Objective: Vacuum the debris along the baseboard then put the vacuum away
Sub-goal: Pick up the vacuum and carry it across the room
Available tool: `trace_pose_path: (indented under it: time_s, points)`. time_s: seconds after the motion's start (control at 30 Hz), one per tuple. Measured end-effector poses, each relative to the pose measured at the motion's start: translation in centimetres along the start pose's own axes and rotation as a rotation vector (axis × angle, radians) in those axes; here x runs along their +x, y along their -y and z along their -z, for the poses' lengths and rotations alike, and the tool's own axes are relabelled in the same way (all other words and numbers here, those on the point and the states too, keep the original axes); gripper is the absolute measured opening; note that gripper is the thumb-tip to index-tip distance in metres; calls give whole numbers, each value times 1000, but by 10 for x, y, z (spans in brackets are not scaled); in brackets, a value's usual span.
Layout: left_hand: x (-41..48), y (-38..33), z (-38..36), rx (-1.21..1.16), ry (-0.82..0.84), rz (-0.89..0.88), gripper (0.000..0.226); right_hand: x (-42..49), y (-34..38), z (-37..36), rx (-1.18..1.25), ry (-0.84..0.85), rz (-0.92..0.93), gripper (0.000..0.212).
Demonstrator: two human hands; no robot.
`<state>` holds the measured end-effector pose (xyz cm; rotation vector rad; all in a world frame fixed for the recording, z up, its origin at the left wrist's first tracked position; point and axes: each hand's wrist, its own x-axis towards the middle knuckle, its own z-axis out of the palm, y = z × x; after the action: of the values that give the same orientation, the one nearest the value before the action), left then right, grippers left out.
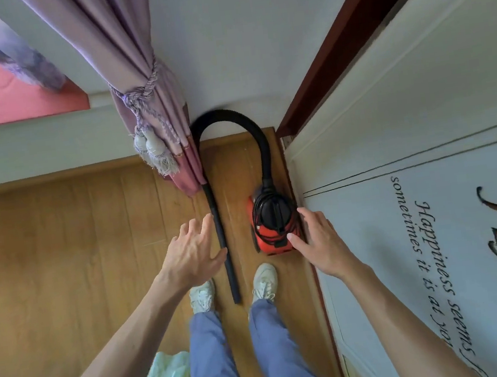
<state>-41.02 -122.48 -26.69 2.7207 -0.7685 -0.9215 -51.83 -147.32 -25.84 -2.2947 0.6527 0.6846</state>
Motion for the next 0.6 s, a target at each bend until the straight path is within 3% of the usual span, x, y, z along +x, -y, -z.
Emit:
trace_pose_path:
  time_s: [0.3, 0.6]
  points:
    - [92, 46, -144, -113, 45, 149, 78, 123, -76, -126, -33, 24, -30, 66]
    - [169, 95, -308, -480, 150, 467, 69, 231, -130, -239, -161, -246, -262, 91]
